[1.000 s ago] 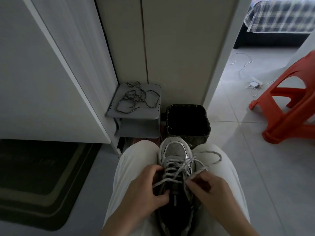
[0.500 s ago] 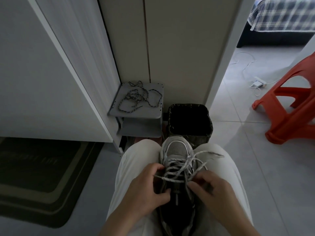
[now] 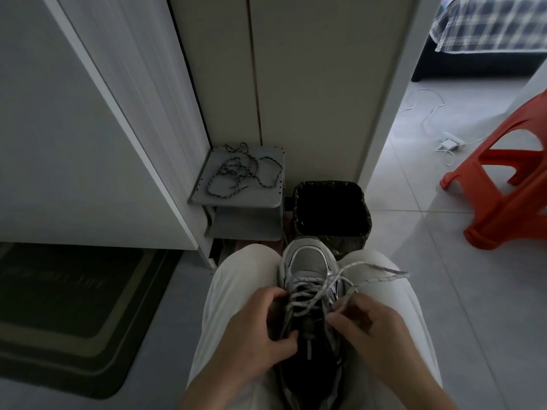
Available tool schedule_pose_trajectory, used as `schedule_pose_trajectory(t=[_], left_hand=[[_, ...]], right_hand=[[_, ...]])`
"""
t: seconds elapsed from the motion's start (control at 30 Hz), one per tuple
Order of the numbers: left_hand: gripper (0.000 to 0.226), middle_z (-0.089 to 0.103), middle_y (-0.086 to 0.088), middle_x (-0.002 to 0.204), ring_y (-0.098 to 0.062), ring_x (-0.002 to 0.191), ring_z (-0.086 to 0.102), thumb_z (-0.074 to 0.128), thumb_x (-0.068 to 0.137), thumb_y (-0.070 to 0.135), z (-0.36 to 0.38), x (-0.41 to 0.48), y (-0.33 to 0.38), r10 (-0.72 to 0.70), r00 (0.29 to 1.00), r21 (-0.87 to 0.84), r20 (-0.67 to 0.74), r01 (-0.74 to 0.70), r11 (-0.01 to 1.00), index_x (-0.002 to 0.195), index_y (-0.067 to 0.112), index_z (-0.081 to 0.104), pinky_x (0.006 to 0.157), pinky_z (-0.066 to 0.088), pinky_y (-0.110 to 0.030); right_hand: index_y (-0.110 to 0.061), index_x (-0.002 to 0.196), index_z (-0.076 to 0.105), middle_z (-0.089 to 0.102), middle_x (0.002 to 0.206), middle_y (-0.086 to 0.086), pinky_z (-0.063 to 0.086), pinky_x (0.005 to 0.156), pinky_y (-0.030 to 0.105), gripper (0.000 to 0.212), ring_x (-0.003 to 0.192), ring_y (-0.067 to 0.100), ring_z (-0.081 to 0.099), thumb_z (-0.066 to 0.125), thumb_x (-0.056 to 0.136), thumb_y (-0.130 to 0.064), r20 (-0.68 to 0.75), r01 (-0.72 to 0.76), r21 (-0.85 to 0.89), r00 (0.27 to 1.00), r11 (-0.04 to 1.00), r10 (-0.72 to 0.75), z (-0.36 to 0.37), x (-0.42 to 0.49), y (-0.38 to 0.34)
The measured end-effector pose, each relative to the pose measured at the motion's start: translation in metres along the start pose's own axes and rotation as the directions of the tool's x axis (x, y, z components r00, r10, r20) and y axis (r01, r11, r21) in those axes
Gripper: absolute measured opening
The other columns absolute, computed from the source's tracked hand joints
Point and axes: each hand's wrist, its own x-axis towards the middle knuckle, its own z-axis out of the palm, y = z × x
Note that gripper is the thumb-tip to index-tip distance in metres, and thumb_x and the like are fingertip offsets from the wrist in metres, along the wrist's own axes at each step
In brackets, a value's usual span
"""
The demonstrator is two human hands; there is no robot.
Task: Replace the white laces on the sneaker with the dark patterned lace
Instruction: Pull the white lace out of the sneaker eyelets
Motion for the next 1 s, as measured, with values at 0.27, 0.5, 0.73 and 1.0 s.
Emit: schedule_pose_trajectory(t=[0.27, 0.5, 0.73, 1.0], left_hand=[[0.061, 0.058, 0.024, 0.111, 0.011, 0.102, 0.056, 0.069, 0.063, 0.056, -0.003, -0.003, 0.002, 0.001, 1.0, -0.029, 0.025, 0.0, 1.0, 0.118, 0.046, 0.045, 0.085, 0.048, -0.012], [0.012, 0.062, 0.019, 0.096, -0.002, 0.09, 0.063, 0.065, 0.085, 0.037, -0.004, -0.009, 0.017, 0.116, 0.981, -0.07, -0.156, -0.128, 0.989, 0.096, 0.033, 0.064, 0.073, 0.047, -0.011], [0.012, 0.061, 0.013, 0.075, -0.004, 0.068, 0.057, 0.058, 0.091, 0.022, -0.003, 0.001, 0.021, 0.114, 0.975, 0.033, -0.193, -0.109, 0.993, 0.081, 0.029, 0.056, 0.06, 0.041, -0.012], [0.025, 0.053, 0.022, 0.061, 0.004, 0.06, 0.047, 0.044, 0.098, 0.015, -0.035, 0.031, 0.04, 0.1, 0.975, -0.084, 0.198, -0.085, 0.993, 0.075, 0.024, 0.05, 0.061, 0.039, -0.011]], right_hand=[[-0.009, 0.073, 0.05, 0.07, 0.064, 0.008, 0.053, 0.056, 0.028, 0.029, 0.056, 0.025, 0.067, 0.04, 0.099, -0.017, -0.285, -0.141, 0.371, 0.924, 0.918, 0.257, -0.029, 0.014, 0.007], [-0.02, 0.049, 0.05, 0.061, 0.049, -0.017, 0.044, 0.055, 0.017, 0.047, 0.047, 0.002, 0.057, 0.05, 0.084, -0.051, -0.063, -0.076, -0.284, 0.996, 0.956, 0.061, -0.037, -0.012, 0.01], [-0.052, 0.114, 0.027, 0.059, 0.08, -0.013, 0.038, 0.06, 0.019, 0.068, 0.077, 0.004, 0.059, 0.04, 0.056, -0.085, 0.083, -0.006, -0.471, 0.995, 0.882, 0.051, 0.007, -0.022, -0.007], [-0.049, 0.131, 0.018, 0.061, 0.085, -0.013, 0.042, 0.059, 0.022, 0.061, 0.08, 0.007, 0.063, 0.042, 0.077, -0.063, 0.094, 0.047, -0.472, 0.996, 0.88, -0.003, 0.014, -0.024, 0.005]])
